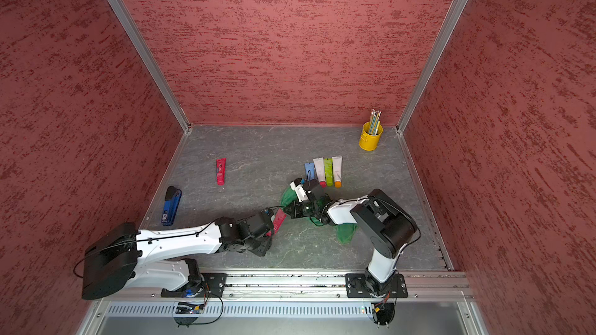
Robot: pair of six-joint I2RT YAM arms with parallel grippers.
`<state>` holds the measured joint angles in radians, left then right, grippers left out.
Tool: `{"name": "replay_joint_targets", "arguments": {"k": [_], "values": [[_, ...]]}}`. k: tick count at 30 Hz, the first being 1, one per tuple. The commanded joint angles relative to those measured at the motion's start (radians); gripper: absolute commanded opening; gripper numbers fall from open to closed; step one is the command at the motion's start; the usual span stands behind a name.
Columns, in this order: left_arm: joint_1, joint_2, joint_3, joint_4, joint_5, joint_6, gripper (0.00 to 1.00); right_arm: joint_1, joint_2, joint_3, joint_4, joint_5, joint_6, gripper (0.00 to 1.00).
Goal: Wipe the surface of the toothpaste tube
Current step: Wipe the dirt from the toothpaste tube.
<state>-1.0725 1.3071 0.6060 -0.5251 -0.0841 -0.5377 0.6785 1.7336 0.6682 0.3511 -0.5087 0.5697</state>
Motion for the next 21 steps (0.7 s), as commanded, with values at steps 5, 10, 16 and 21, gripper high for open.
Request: {"name": "replay_joint_targets", "arguments": {"k": [5, 10, 16, 21], "values": [[0.041, 0.008, 0.0, 0.052, -0.025, 0.031, 0.33, 0.006, -0.06, 0.025, -0.011, 0.035, -0.002, 0.0], [0.082, 0.04, 0.02, 0.058, -0.004, 0.071, 0.23, 0.01, 0.01, 0.068, -0.026, 0.019, 0.004, 0.0], [0.118, 0.027, 0.016, 0.079, 0.022, 0.105, 0.16, 0.033, 0.024, 0.02, -0.028, 0.012, 0.019, 0.0], [0.125, 0.057, 0.032, 0.091, 0.039, 0.137, 0.13, 0.081, 0.028, 0.001, 0.009, -0.025, 0.054, 0.0]]}}
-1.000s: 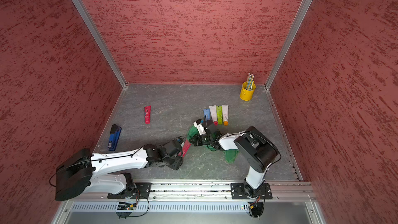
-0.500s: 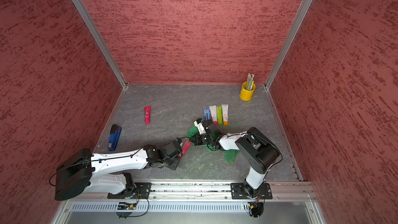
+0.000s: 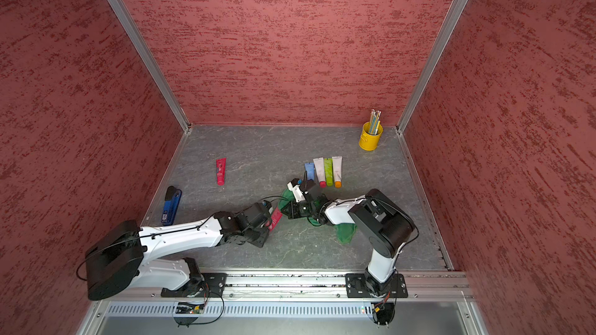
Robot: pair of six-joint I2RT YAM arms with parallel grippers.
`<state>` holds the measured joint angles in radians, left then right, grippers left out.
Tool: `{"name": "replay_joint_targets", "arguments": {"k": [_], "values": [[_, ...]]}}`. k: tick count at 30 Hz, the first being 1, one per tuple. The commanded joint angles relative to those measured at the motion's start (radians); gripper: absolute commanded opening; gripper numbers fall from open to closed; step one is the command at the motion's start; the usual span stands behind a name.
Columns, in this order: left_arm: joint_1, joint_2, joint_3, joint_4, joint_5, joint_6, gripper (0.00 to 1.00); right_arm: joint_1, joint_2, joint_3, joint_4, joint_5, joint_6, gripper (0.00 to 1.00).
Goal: Wipe the surface of the toothpaste tube
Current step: Wipe the dirt from the toothpaste tube.
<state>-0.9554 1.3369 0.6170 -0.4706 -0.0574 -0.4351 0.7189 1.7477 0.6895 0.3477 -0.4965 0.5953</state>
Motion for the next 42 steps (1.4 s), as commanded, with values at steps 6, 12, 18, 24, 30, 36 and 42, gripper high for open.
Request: {"name": "replay_joint_targets", "arguments": {"k": [6, 12, 18, 24, 30, 36, 42], "values": [[0.007, 0.032, 0.021, 0.043, 0.025, 0.047, 0.13, 0.114, 0.005, -0.006, 0.062, -0.051, 0.073, 0.0], [0.007, 0.009, 0.009, 0.047, 0.022, 0.043, 0.12, 0.074, 0.04, 0.013, 0.004, 0.015, 0.024, 0.0], [0.006, 0.001, 0.006, 0.048, 0.019, 0.042, 0.11, -0.024, 0.044, 0.059, -0.11, 0.195, -0.03, 0.0], [0.006, 0.004, 0.008, 0.05, 0.021, 0.043, 0.1, -0.032, 0.057, 0.088, -0.096, 0.189, -0.034, 0.0], [0.007, 0.015, 0.013, 0.045, 0.015, 0.04, 0.1, 0.057, 0.076, 0.04, 0.006, 0.045, 0.032, 0.0], [0.009, 0.002, 0.009, 0.044, 0.01, 0.038, 0.09, 0.149, 0.087, -0.04, 0.16, -0.088, 0.148, 0.0], [0.009, -0.018, 0.0, 0.049, 0.009, 0.038, 0.09, 0.106, 0.053, -0.034, 0.069, -0.002, 0.089, 0.0]]}}
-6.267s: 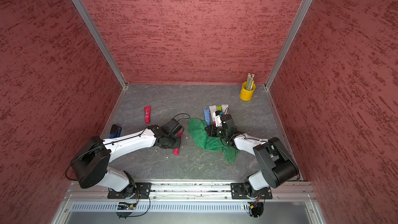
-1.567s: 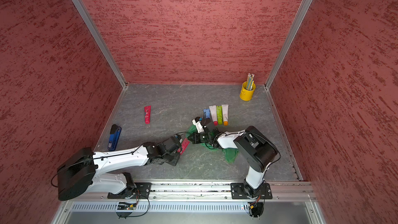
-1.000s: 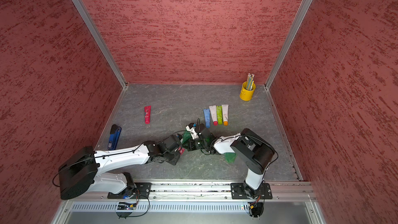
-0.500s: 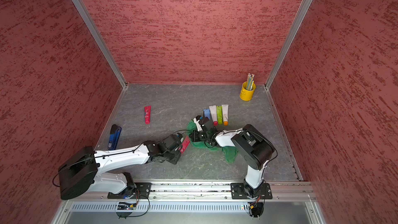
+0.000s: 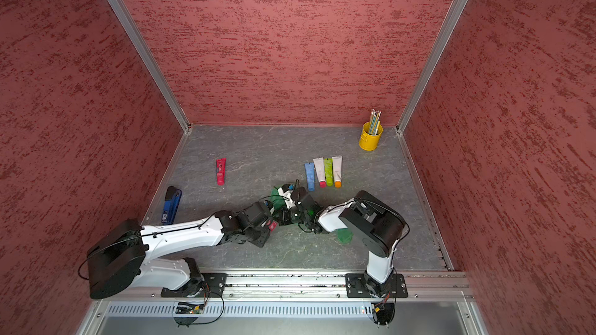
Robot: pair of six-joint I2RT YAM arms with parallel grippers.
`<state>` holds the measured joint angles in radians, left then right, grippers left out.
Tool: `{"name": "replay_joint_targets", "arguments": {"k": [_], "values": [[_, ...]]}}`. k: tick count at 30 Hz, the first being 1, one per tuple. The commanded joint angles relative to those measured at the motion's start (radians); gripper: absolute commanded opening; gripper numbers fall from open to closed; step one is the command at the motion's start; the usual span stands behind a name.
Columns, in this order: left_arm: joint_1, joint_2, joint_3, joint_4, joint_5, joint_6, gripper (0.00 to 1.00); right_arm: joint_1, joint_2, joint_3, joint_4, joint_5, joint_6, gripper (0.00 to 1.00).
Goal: Wipe the surface of the toothpaste tube
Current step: Wipe the dirt from the toothpaste tube.
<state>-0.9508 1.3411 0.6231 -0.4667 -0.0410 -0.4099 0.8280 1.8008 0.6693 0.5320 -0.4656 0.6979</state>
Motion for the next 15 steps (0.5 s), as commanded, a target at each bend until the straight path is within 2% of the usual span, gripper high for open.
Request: {"name": "replay_joint_targets", "arguments": {"k": [1, 6, 11, 15], "values": [[0.004, -0.025, -0.008, 0.044, -0.009, 0.013, 0.08, -0.023, 0.0, 0.0, -0.14, -0.014, -0.03, 0.0], [0.001, -0.049, -0.02, 0.046, -0.014, 0.01, 0.07, -0.108, -0.008, 0.102, -0.326, 0.247, -0.146, 0.0], [0.001, -0.046, -0.018, 0.046, -0.014, 0.011, 0.07, -0.138, 0.016, 0.137, -0.309, 0.239, -0.15, 0.0], [0.001, -0.035, -0.014, 0.046, -0.016, 0.01, 0.06, -0.121, 0.038, 0.094, -0.224, 0.107, -0.109, 0.0]]}}
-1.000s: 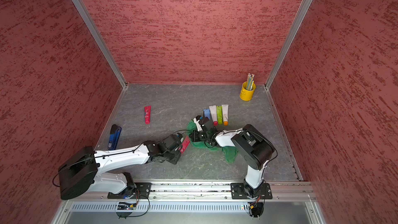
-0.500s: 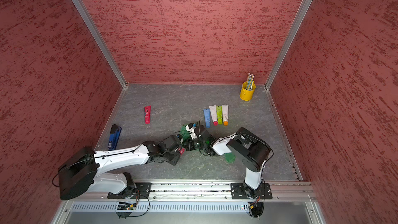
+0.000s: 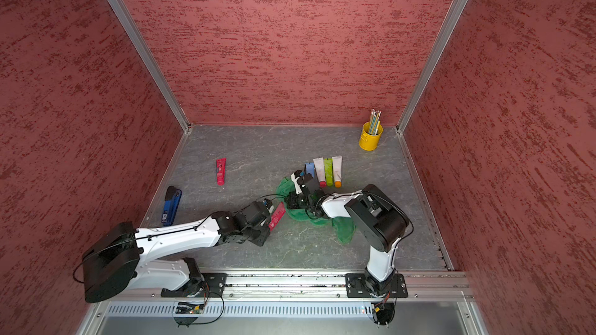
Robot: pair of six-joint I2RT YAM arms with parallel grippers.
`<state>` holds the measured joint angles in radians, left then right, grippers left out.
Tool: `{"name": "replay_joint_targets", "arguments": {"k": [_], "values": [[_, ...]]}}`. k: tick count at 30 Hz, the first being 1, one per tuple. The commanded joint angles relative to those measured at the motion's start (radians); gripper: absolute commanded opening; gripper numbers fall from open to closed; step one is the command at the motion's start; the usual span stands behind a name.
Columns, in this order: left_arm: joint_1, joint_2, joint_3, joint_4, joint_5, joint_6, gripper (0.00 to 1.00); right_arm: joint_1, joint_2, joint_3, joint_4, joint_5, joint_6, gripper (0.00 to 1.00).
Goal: Wipe the surface of the toothpaste tube
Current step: Wipe the dirt from the toothpaste tube.
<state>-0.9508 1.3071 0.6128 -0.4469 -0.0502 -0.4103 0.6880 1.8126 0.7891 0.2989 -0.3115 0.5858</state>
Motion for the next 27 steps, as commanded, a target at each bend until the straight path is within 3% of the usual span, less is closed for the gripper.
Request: {"name": "replay_joint_targets", "arguments": {"k": [1, 14, 19, 24, 27], "values": [[0.001, 0.002, -0.003, 0.025, -0.008, 0.009, 0.06, 0.031, 0.023, -0.04, 0.021, -0.061, 0.011, 0.0], [0.007, 0.027, 0.009, 0.022, -0.007, 0.008, 0.05, 0.218, 0.015, -0.22, 0.271, -0.249, 0.179, 0.0], [0.007, 0.028, 0.01, 0.019, -0.009, 0.007, 0.05, 0.192, 0.026, -0.187, 0.212, -0.197, 0.132, 0.0], [0.007, 0.016, 0.005, 0.02, -0.007, 0.007, 0.04, 0.088, -0.034, -0.148, 0.09, -0.113, 0.063, 0.0], [0.007, 0.013, 0.003, 0.021, -0.007, 0.006, 0.03, 0.024, -0.071, -0.122, -0.011, 0.004, 0.005, 0.0]]}}
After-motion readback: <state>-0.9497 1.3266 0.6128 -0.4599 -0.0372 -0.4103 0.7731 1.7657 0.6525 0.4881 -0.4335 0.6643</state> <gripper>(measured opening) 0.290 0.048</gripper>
